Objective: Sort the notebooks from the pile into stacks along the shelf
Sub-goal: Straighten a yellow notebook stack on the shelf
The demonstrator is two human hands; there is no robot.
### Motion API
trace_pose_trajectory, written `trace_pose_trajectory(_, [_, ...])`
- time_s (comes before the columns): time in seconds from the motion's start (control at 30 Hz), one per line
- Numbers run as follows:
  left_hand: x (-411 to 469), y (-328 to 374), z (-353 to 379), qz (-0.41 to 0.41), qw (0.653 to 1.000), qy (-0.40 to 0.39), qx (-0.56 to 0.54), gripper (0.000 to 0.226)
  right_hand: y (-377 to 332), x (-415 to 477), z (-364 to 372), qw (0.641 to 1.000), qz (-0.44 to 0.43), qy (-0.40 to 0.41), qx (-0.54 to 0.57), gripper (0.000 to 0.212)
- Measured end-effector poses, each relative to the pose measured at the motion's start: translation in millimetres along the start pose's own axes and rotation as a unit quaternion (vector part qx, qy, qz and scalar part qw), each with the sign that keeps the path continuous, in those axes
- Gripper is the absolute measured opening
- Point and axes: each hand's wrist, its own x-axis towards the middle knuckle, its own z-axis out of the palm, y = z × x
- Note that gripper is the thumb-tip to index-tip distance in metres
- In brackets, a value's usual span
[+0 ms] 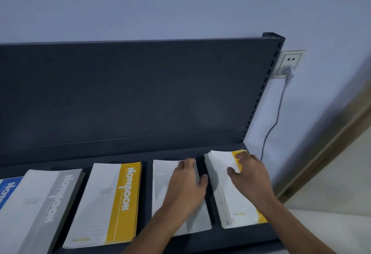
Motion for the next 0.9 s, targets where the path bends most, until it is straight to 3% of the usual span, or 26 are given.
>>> trace_pose_trajectory(0.1, [5.8,17.9,26.7,-0.048,0.997,-0.051,-0.039,0.047,38.2,14.9,-13.9,0.998,0.055,-0.039,-0.003,0.046])
trace_pose_trajectory(0.23, [14.4,43.2,58.5,-0.121,0.990,-0.036,-0.056,0.041,69.9,26.4,-23.9,0.985,0.086,-0.122,0.081,0.021])
trace_pose_trajectory(0.3, [18.2,54.7,70.9,-0.182,0.979,-0.025,-0.084,0.045,77.1,26.9,-25.6,0.976,0.084,-0.151,0.130,0.019])
trace_pose_trajectory(0.43, [39.6,64.8,87.8,-0.322,0.923,0.035,-0.207,0.053,88.0,36.3,-27.7,0.958,0.090,-0.180,0.205,0.027])
trace_pose_trajectory(0.5, [45.7,67.8,87.9,-0.354,0.904,0.049,-0.236,0.043,93.4,39.5,-29.2,0.953,0.091,-0.187,0.221,0.026])
trace_pose_trajectory(0.63, [52.7,75.9,89.9,-0.335,0.908,0.002,-0.251,0.034,102.4,43.3,-30.4,0.945,0.085,-0.206,0.238,0.007])
trace_pose_trajectory(0.73, [50.5,80.7,90.3,-0.293,0.911,-0.019,-0.288,0.045,110.8,48.3,-27.7,0.928,0.089,-0.229,0.280,0.013])
trace_pose_trajectory(0.9, [26.2,84.5,75.0,-0.167,0.888,-0.039,-0.426,0.029,108.4,44.3,-45.4,0.877,0.108,-0.242,0.400,0.030])
